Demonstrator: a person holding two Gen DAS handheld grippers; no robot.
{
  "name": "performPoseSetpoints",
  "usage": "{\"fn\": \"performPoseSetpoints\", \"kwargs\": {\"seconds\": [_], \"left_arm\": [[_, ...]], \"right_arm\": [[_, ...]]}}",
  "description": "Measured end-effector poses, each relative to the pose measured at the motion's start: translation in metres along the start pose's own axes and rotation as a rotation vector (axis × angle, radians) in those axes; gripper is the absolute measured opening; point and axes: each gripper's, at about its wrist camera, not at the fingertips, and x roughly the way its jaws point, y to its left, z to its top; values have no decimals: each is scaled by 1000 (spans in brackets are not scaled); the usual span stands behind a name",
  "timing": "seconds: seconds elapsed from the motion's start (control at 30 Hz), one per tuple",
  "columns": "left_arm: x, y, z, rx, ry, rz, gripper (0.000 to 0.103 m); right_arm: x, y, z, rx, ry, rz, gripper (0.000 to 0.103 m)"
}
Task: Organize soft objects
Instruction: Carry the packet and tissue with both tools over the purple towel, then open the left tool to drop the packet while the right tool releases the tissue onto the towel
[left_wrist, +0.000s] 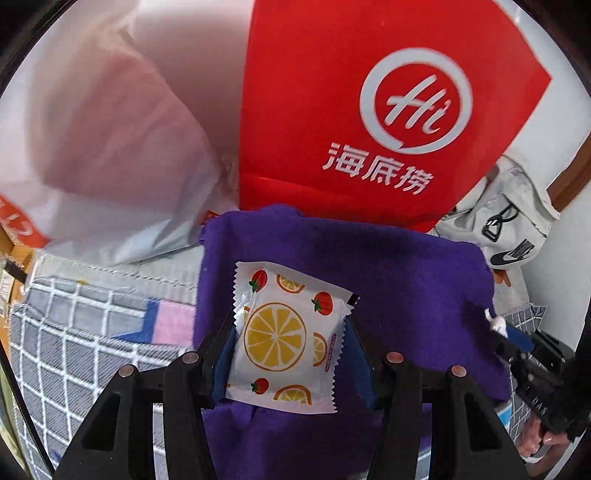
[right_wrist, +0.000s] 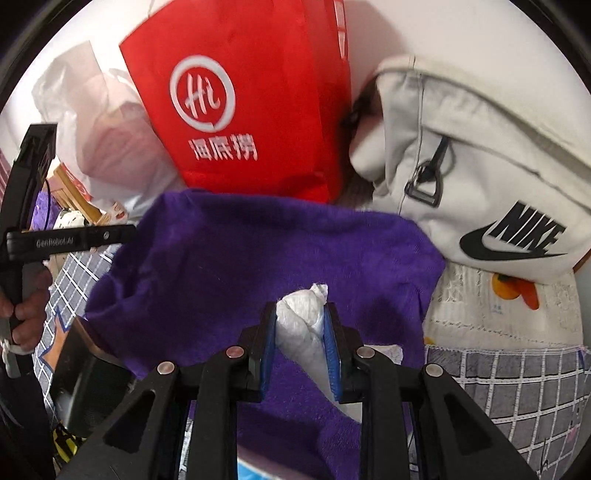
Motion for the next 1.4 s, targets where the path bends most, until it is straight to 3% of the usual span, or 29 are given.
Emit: {"fn": "performPoseSetpoints", "kwargs": {"seconds": [0.63,0.73,0.8,0.93,0.97,1.23,1.4], "left_arm": [[57,2,20,-11,65,-17,51],[62,5,23,-20,79,-28,55],[64,6,25,-33,82,-45,62],[61,7,28,-19,75,-48,80],[59,5,28,-5,62,-40,80],[45,0,21,-11,49,-8,82],[-6,-6,6,-6,-29,20,82]], "right_arm": [[36,-6,-5,3,99,10,25],[39,-6,-1,-2,106,11,25],[40,-5,-1,-5,108,13,30],[37,-3,2,-8,88,11,63],[33,-5,2,-9,81,13,66],[8,-2,7,9,24,22,67],[-36,9,3,14,-65,24,67]]}}
